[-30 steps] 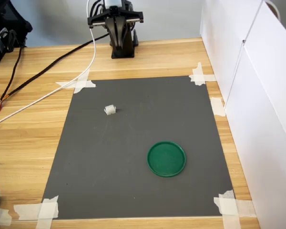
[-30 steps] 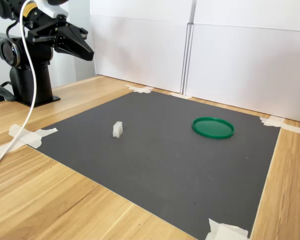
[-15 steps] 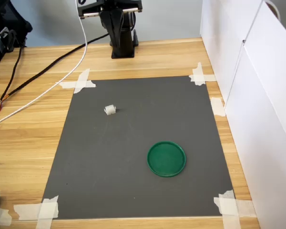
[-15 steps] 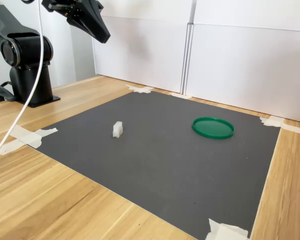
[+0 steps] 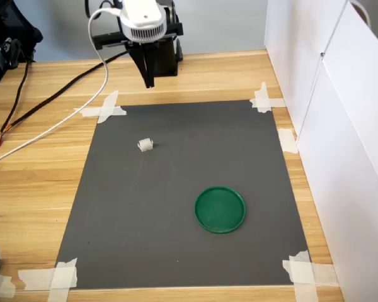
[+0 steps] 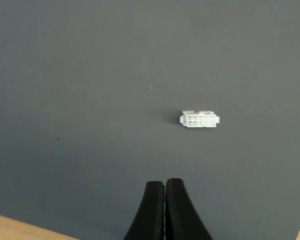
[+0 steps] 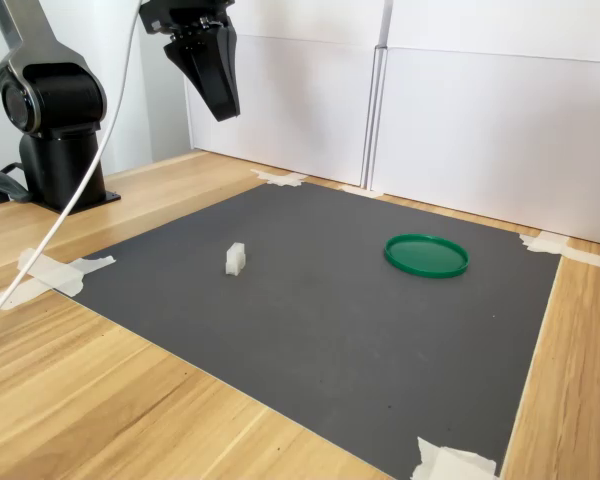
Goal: Grasp a white terminal and put it in the green lid.
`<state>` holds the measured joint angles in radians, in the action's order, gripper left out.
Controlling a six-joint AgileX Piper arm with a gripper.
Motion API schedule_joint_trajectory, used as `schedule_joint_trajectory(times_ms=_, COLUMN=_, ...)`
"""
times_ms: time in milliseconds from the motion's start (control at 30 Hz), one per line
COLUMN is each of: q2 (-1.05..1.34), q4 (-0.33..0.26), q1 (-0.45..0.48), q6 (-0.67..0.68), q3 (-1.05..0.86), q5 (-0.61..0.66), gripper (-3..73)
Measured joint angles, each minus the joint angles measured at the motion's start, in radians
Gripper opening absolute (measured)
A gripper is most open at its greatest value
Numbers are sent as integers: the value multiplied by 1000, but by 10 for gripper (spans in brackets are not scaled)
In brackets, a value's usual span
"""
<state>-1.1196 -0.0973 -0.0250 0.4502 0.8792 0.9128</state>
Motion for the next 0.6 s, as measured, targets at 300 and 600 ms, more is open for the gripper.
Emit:
schedule_joint_trajectory(times_ms=300, q2=-127, q4=12, q1=0, q6=22, q3=109, q5=54, gripper=-22)
schedule_joint_trajectory(times_ms=600, q2=-197, q4=24, q1=0, q6=80, q3=128, q5=141, gripper=-17)
